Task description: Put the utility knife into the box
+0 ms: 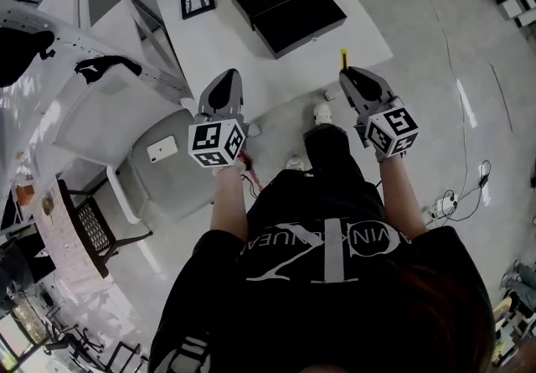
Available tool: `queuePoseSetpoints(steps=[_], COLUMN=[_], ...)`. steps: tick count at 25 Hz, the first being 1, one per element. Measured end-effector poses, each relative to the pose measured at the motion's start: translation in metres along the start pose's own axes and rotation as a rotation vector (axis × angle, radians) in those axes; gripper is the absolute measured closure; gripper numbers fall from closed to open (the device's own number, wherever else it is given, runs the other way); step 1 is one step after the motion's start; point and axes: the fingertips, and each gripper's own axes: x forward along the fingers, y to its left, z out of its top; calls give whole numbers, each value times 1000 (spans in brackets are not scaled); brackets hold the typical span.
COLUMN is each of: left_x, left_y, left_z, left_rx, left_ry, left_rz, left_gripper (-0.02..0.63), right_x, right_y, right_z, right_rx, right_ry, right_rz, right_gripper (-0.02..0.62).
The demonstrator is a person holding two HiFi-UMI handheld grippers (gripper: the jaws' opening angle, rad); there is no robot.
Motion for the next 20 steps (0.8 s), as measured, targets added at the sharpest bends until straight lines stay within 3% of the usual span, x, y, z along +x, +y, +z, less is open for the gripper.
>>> queuePoseSetpoints(steps=[11,20], left_x=[46,81], left_y=[42,56], left_z=[22,13], left_rx=[-19,-56], left_ry=[-34,-18], left_rz=[110,176], left_gripper=[595,595], right_x=[87,149], right_y=[-35,-51], right_z=[30,28], right_rx=[-40,-156], right_ry=[33,156], right_rz=[155,297], right_gripper=[532,532])
